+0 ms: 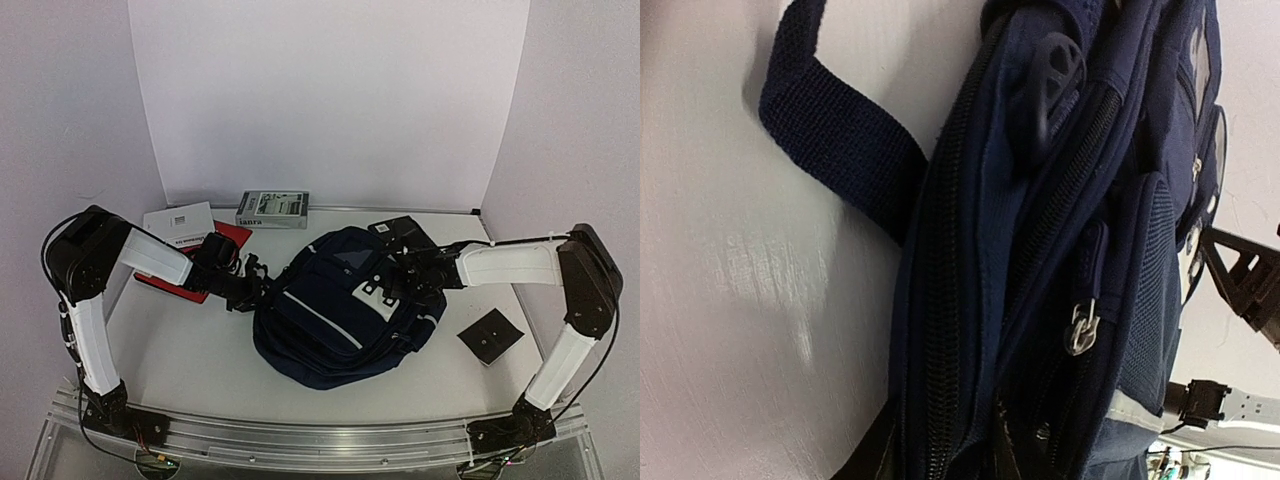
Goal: Pack the student bag
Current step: Adjust the student bag at the center of the board.
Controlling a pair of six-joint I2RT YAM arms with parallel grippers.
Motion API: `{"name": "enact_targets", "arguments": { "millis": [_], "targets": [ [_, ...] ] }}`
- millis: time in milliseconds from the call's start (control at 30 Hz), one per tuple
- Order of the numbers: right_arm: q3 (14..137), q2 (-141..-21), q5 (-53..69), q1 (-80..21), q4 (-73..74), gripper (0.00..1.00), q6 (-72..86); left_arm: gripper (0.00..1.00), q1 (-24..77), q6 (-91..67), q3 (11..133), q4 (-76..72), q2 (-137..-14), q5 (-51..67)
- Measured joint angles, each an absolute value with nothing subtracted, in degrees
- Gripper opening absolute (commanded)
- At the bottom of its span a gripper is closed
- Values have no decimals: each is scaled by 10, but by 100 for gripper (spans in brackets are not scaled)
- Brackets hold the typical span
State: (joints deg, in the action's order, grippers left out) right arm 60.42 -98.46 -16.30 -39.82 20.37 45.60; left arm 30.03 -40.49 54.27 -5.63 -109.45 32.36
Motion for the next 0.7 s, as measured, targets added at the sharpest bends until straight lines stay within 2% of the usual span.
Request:
{"name": "enact_targets", "arguments": {
  "millis": [167,300,367,500,700],
  "targets": [
    [600,-1013,-128,-387,106,72,407,21,313,-415,459,-152,-1069,340],
    [655,-1073,-109,-377,60,74,364,23,351,-439,375,-185,-1016,344],
    [696,-1109,-95,-376,40,78,343,26,376,-448,348,-183,-990,345],
    [766,-1162,-56,-380,10,90,311,46,429,-461,321,-143,-934,345],
    [773,-1141,-48,-392,31,97,289,70,441,-451,325,-26,-835,297]
  ]
}}
